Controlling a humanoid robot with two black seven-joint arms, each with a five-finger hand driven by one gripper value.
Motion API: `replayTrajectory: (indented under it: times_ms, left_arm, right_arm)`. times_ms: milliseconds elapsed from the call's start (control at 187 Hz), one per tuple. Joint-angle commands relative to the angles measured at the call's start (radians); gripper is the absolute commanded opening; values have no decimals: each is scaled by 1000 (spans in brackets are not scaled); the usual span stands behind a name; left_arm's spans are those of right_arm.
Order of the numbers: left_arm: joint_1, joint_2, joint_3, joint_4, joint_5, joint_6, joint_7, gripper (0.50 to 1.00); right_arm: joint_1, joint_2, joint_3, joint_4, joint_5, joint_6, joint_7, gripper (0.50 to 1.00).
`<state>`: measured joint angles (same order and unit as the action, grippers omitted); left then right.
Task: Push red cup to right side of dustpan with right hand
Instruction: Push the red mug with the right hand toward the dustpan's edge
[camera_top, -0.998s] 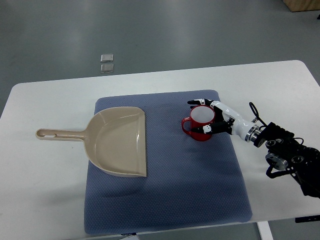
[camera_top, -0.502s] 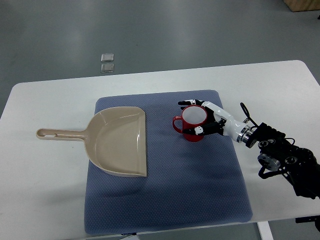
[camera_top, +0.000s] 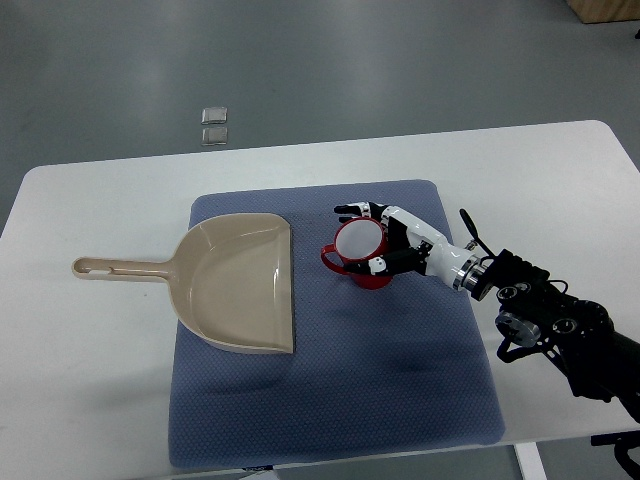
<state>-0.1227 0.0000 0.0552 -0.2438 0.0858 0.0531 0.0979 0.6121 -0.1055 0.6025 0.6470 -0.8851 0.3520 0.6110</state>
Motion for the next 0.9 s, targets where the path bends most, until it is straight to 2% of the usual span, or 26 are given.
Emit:
replayTrajectory:
  times_ms: [0, 726, 897]
  left_arm:
    - [0, 0, 0, 0, 0, 1, -1, 1000]
    - [0, 0, -3, 0, 0, 1, -1, 1000]
    - [0, 0, -2, 0, 0, -1, -1, 1000]
  right_arm:
    - [0, 15, -3, 0, -2, -5, 0, 932]
    - [-15, 99, -4, 6, -5, -22, 0, 932]
    - [-26, 102, -3, 39, 0, -25, 0, 932]
